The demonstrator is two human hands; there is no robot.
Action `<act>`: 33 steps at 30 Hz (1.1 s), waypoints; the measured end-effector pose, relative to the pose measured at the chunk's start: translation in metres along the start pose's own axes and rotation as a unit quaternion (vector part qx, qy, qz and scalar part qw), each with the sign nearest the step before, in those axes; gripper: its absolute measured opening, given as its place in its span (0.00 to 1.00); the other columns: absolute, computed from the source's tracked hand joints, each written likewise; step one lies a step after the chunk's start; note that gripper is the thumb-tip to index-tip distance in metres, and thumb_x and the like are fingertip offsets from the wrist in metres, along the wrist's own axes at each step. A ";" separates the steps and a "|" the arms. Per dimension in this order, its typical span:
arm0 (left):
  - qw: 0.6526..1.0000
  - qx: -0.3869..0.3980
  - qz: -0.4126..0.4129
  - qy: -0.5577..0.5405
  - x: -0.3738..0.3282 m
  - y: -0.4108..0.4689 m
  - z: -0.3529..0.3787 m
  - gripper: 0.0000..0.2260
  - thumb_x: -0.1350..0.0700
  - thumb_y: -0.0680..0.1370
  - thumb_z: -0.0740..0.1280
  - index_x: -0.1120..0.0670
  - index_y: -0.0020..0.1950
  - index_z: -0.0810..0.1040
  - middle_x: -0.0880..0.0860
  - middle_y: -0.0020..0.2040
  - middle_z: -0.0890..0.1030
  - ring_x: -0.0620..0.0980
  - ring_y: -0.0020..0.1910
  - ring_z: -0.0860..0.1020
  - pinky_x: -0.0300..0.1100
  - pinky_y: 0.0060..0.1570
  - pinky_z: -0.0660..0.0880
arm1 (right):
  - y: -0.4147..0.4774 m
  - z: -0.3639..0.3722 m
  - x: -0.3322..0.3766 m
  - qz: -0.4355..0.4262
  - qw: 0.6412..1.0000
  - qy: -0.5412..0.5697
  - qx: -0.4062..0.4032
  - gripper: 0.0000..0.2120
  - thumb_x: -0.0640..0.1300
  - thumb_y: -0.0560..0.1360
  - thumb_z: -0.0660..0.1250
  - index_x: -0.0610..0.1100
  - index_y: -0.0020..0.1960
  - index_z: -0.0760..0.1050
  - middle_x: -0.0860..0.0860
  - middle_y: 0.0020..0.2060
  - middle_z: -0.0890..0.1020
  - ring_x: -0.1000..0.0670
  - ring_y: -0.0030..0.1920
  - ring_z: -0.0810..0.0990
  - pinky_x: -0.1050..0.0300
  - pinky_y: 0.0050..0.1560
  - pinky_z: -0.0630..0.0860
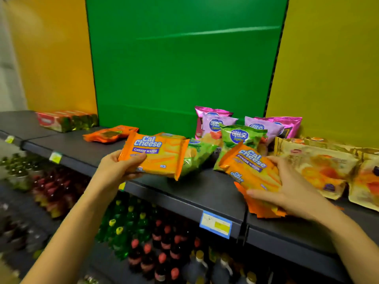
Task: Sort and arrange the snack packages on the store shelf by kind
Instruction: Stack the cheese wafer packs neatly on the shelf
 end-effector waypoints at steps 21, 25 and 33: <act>0.994 0.047 -0.093 -0.026 0.002 0.163 -0.160 0.03 0.65 0.75 0.65 0.59 0.42 0.74 0.54 0.31 0.83 0.46 0.26 0.81 0.35 0.26 0.79 | 0.155 0.128 0.194 -0.034 0.997 -0.072 -0.021 0.42 0.58 0.63 0.74 0.45 0.71 0.62 0.46 0.66 0.71 0.47 0.63 0.71 0.57 0.60 0.66; 0.990 0.085 -0.107 -0.034 0.013 0.206 -0.132 0.02 0.64 0.75 0.66 0.59 0.43 0.75 0.55 0.36 0.81 0.49 0.33 0.81 0.36 0.29 0.80 | 0.195 0.136 0.192 -0.011 0.997 -0.071 -0.025 0.43 0.59 0.63 0.74 0.43 0.71 0.62 0.46 0.66 0.71 0.46 0.63 0.71 0.55 0.62 0.66; 0.982 0.139 -0.114 0.050 0.044 0.254 -0.086 0.05 0.61 0.74 0.68 0.61 0.46 0.73 0.56 0.39 0.77 0.48 0.30 0.79 0.36 0.26 0.78 | 0.269 0.151 0.182 0.011 0.997 -0.079 -0.011 0.41 0.59 0.64 0.73 0.42 0.70 0.64 0.44 0.66 0.72 0.44 0.63 0.72 0.55 0.61 0.67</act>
Point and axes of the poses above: each hand's wrist, its own y-axis towards the middle knuckle, its own z-axis out of the palm, x = y × z, the point moved 3 cm from there along y, towards the middle knuckle
